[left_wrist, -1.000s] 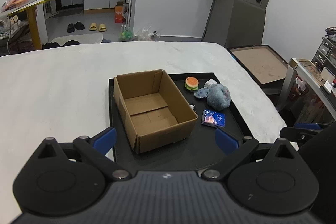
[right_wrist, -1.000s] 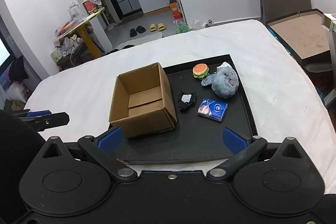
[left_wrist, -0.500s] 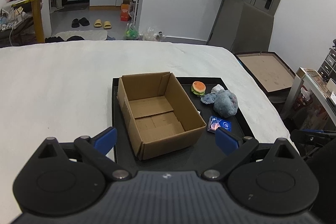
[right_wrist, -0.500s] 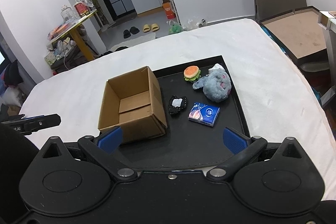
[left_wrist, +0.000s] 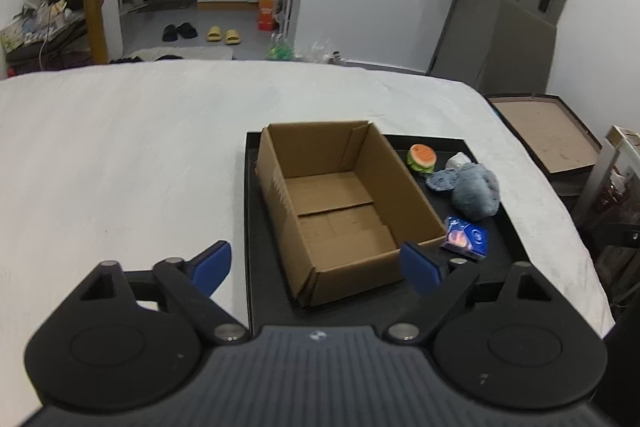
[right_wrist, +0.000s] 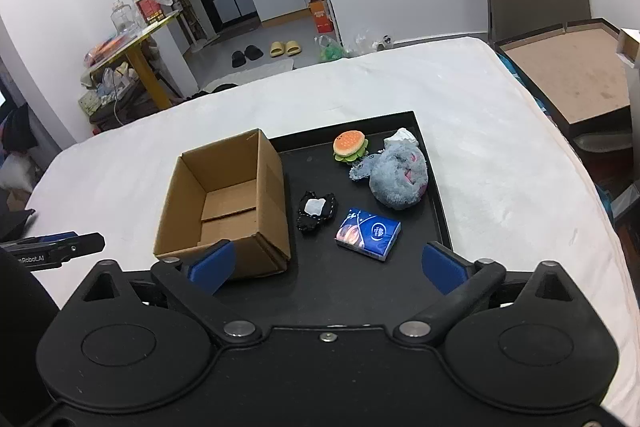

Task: Organize soft objects
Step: 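Move the right gripper down onto the blue Vinda tissue pack and close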

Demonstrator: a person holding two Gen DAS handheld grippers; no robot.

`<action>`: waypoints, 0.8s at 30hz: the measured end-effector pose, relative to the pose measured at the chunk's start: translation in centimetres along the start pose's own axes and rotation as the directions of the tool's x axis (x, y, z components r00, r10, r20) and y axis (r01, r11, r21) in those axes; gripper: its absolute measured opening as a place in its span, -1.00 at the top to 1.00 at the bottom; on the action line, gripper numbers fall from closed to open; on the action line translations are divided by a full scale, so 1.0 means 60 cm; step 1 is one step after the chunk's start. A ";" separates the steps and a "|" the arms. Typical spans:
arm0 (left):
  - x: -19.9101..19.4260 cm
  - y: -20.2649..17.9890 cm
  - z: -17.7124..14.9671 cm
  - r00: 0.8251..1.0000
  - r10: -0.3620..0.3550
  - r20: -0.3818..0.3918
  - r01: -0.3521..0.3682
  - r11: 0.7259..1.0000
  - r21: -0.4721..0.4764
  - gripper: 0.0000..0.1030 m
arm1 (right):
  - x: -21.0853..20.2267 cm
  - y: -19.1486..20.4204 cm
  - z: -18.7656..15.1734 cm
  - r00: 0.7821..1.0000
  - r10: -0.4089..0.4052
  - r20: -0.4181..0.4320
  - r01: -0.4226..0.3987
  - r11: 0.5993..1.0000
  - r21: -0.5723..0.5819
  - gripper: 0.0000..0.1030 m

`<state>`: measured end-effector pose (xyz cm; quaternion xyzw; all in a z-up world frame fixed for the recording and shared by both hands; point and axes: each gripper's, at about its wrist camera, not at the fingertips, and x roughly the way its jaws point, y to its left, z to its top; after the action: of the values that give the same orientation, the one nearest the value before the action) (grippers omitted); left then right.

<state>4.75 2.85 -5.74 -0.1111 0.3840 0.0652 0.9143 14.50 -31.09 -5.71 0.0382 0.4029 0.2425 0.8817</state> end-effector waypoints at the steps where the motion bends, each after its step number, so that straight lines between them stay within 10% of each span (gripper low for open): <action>1: 0.005 0.003 -0.002 1.000 0.001 -0.004 -0.001 1.000 -0.006 -0.52 | 0.004 -0.001 0.001 1.000 0.002 0.001 -0.002 1.000 -0.008 -0.90; 24: 0.156 0.022 -0.003 0.993 0.015 -0.119 -0.028 0.994 -0.102 0.30 | 0.132 -0.040 0.005 0.996 -0.008 -0.089 0.003 0.999 -0.051 -0.75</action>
<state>10.88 4.42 -12.77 -0.1577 0.4347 0.0881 0.8823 20.06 -29.51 -11.62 0.0039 0.4357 0.2516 0.8642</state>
